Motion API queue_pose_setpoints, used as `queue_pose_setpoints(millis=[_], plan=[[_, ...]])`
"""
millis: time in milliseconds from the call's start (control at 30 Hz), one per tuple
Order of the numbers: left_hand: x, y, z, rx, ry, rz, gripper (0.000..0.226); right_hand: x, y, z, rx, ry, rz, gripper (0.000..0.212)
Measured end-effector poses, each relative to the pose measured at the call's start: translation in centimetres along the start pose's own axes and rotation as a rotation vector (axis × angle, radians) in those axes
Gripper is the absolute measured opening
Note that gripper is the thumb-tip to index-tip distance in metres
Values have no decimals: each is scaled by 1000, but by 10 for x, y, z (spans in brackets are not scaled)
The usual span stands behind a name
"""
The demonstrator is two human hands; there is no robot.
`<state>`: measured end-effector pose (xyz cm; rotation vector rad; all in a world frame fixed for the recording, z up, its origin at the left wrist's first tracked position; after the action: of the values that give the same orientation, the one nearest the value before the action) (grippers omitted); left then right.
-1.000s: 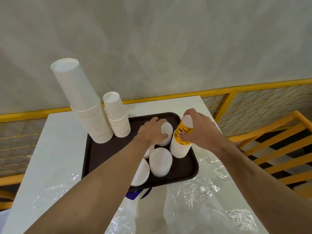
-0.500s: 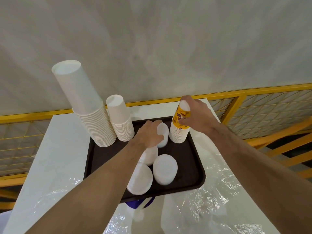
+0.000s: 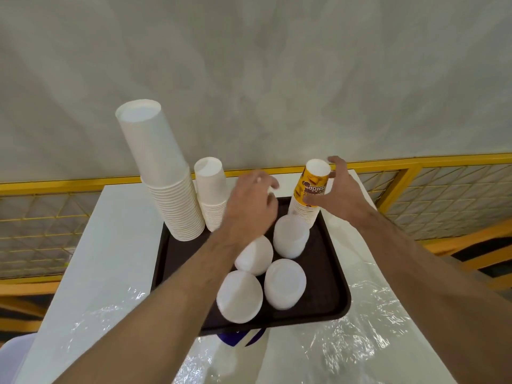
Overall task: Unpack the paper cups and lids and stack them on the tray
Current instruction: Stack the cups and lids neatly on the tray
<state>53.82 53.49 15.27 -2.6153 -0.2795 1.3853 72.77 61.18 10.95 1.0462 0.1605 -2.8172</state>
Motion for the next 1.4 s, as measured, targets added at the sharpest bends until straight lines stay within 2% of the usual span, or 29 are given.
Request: queue_pose_setpoints(millis=[67,100,167,267,567,900,1000,1133,1300,1400], plan=[[-50,-7,-1,39,-112,-143,32,9,4,-8,55,-30,5,93],[-65,-12,5,21,-212,-134,37,12,5,-10,73,-38,-2,88],[-75,-21,28,-70,-431,-10,46,17,4,-10,83,-52,-14,81],[-64,-17,51,-120,-594,203,42,34,0,2,53,-63,49,79],[-61,-12,64,-98,-514,265,53,104,-9,55,-78,-50,269,80],[-56,-2,68,-61,-438,288,63,128,-11,72,-88,-28,292,83],[-60,11,69,-71,-312,238,75,128,-11,70,-94,-16,296,86],[-76,39,80,-106,-132,10,72,130,-9,66,-94,11,283,83],[-71,51,92,-87,-120,-3,71,128,-7,63,-84,-9,211,81],[-101,57,99,-137,44,-222,56,129,-5,63,-82,-26,207,83]])
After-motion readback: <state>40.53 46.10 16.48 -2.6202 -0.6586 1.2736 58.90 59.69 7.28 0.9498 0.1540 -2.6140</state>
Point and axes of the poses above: each hand's wrist, its own y-axis away from the middle knuckle, its own x-axis out of the palm, z = x × y, the point moved 10 cm from there along -y, towards the middle knuckle, and after that the axes turned 7 degrees about -x, right-handed, at the moved point
